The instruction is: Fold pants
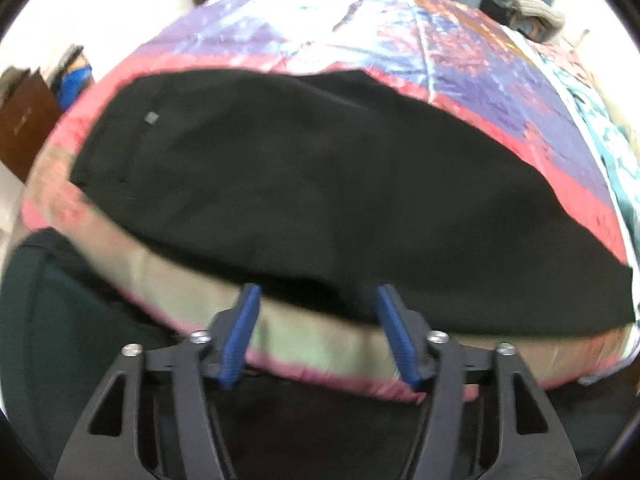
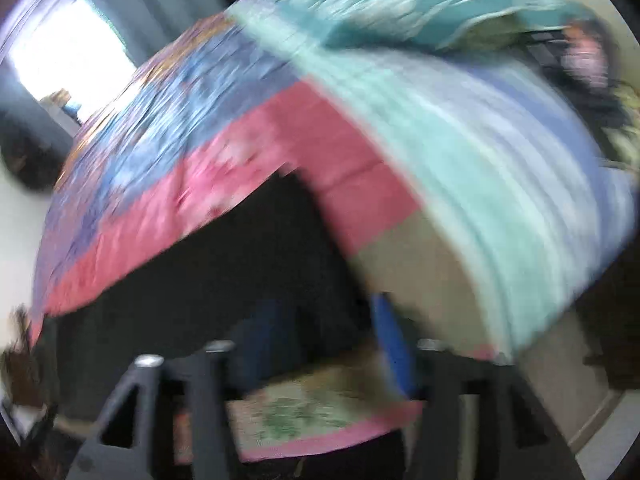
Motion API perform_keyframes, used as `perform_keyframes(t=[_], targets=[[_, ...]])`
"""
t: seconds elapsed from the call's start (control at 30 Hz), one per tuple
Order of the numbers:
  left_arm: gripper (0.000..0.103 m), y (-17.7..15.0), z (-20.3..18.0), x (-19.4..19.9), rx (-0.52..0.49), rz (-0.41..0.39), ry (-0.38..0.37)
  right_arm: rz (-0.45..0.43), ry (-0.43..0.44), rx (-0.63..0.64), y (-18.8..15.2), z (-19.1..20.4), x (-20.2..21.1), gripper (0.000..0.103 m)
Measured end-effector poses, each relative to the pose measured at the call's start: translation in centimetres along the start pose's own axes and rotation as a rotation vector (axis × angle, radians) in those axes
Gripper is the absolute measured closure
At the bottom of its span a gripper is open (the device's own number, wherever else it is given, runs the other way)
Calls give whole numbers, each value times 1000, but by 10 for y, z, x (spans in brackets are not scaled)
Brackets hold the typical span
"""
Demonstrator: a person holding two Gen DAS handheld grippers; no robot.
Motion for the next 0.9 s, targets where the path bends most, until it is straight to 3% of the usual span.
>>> perform_keyframes(t=[0.1, 0.13, 0.23, 0.33, 0.37, 0.43, 0.47, 0.53, 0.57, 0.6, 0.63, 0.7, 0.8, 0.9], targets=[[35, 5, 0, 26, -54, -81, -11, -96, -155, -49, -6, -18, 33, 28], [28, 14, -4, 31, -78, -129, -11, -110, -170, -54, -6, -17, 39, 28], [19, 51, -24, 23, -134, -224, 6, -151, -127, -26, -4, 14, 48, 28], [19, 82, -43, -18, -170, -248, 49, -155, -10, 94, -3, 91, 36, 28], [21, 85, -44, -35, -180, -232, 88, -147, 31, 133, -6, 115, 29, 28], [36, 86, -30, -76, -188, -148, 235, -124, 114, 209, -18, 167, 13, 28], [34, 81, -13, -90, -163, -110, 310, -119, 141, 231, -24, 184, 5, 28], [9, 76, 13, -85, -58, -140, 302, -90, 166, 286, -39, 214, -21, 27], [6, 74, 25, -81, -18, -148, 338, -55, 157, 300, -46, 221, -35, 27], [6, 73, 35, -78, 18, -138, 335, -15, 147, 305, -54, 224, -49, 26], [6, 73, 41, -74, 49, -113, 301, -25, 118, 329, -62, 228, -57, 26], [8, 77, 44, -63, 77, -99, 233, -50, 96, 378, -64, 236, -54, 15], [7, 96, 22, -49, 16, -173, 131, -34, 94, 402, -62, 241, -59, 9], [6, 116, -13, -55, -62, -188, 64, -50, 102, 385, -64, 243, -59, 4]])
Point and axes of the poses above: each gripper's, at about its wrist camera, not at the fingertips, and x roughly against the way its jaws point, z to its left, y to its top, the point moved 4 cm from there along -x, roughly the way its jaws point, and after that the axes turned 13 degrees about x, right-handed, at the moved point
